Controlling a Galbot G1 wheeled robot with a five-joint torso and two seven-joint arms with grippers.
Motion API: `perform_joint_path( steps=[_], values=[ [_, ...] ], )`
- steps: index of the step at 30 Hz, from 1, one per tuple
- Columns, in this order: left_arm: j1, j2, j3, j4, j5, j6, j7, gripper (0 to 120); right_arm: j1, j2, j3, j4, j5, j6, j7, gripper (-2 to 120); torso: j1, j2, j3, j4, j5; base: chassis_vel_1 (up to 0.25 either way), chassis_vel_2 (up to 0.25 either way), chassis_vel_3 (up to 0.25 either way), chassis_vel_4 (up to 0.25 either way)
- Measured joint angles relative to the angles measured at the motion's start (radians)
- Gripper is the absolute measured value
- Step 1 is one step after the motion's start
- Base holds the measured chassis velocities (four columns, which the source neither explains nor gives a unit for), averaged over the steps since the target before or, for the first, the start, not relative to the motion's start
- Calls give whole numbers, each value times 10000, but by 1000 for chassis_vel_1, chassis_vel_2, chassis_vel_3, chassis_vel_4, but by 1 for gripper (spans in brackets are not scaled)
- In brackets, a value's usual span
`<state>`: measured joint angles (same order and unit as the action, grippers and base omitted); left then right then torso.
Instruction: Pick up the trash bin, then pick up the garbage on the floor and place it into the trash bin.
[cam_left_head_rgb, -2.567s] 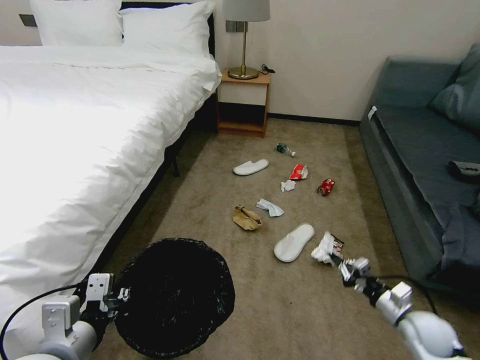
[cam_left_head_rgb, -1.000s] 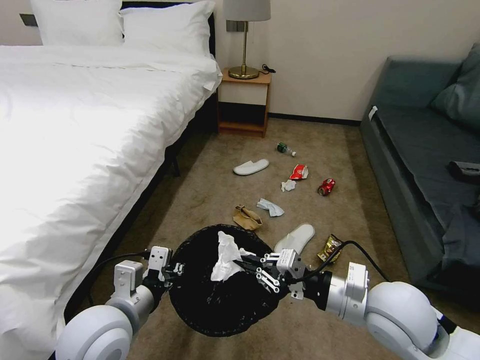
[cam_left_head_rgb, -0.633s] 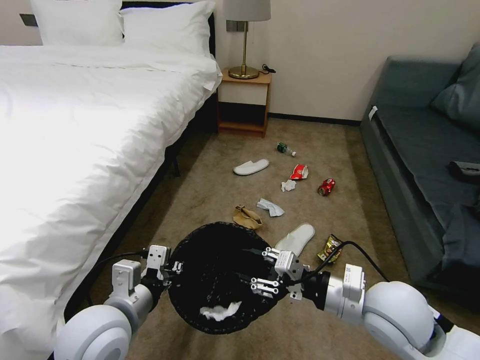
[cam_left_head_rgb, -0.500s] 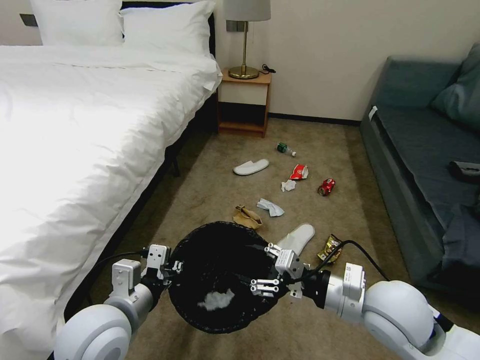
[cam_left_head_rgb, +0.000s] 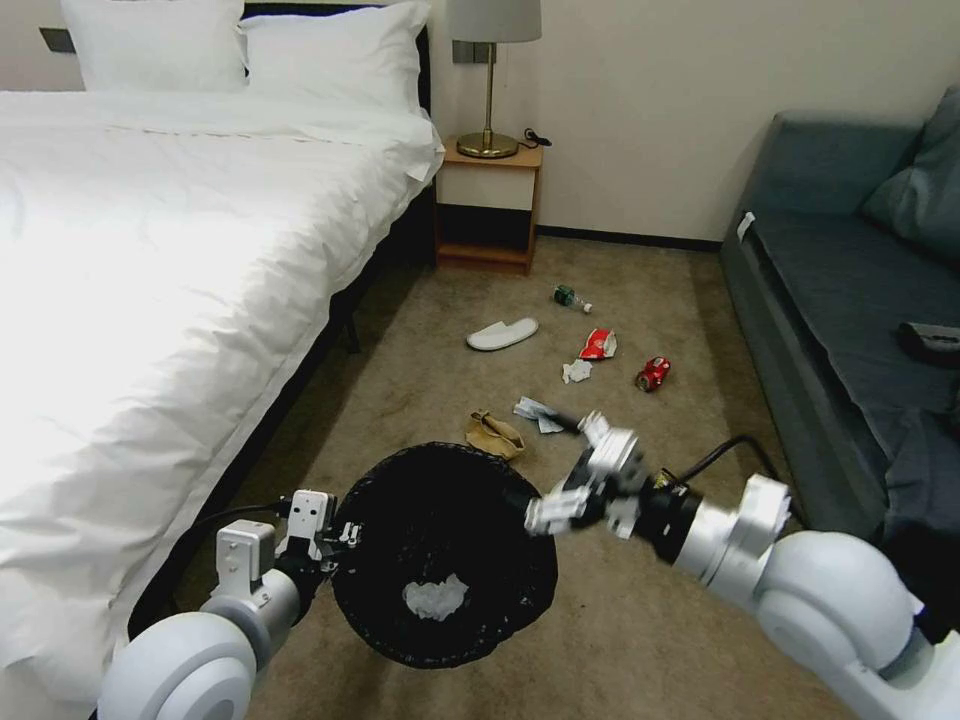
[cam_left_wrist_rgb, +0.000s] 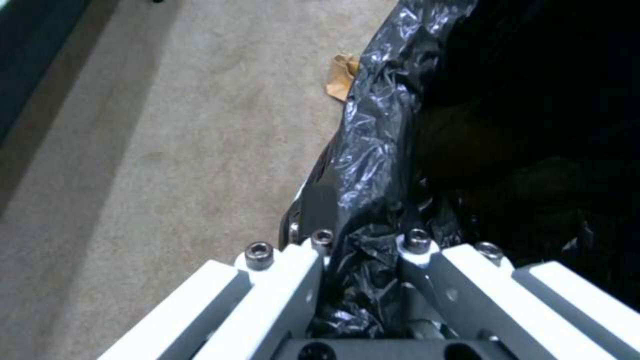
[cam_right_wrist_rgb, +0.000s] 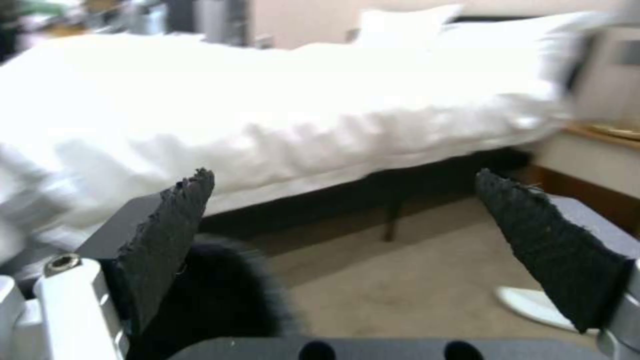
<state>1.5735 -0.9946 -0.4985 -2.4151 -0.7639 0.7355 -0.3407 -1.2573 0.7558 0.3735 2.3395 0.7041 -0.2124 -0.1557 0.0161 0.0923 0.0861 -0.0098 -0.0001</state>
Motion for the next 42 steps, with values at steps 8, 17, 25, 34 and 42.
perform_joint_path(
  steps=[8,17,25,34,42],
  values=[
    [434,-322,-640,-132,141,0,26,2,-373,891,159,-927,-301,205,1828,100,0,-1,0,0,1,0,0,0,0],
    [685,-682,-1183,-249,242,0,31,2,-1029,1597,163,-1204,21,-475,3758,100,0,0,0,1,0,0,0,0,0],
    [837,-847,-1366,-273,456,0,67,2,-2004,2373,367,-1522,-806,-336,4388,100,-1,0,0,0,0,0,0,0,0],
    [814,-1060,-1415,-227,593,-1,81,2,-3130,3567,1127,-1716,-2363,511,3971,100,-1,0,0,-1,0,0,0,0,0],
    [921,-1222,-1508,-291,639,-1,80,2,-3947,4473,2655,-1470,-3177,1092,2734,100,-1,0,-1,-2,0,0,0,0,0]
  ],
)
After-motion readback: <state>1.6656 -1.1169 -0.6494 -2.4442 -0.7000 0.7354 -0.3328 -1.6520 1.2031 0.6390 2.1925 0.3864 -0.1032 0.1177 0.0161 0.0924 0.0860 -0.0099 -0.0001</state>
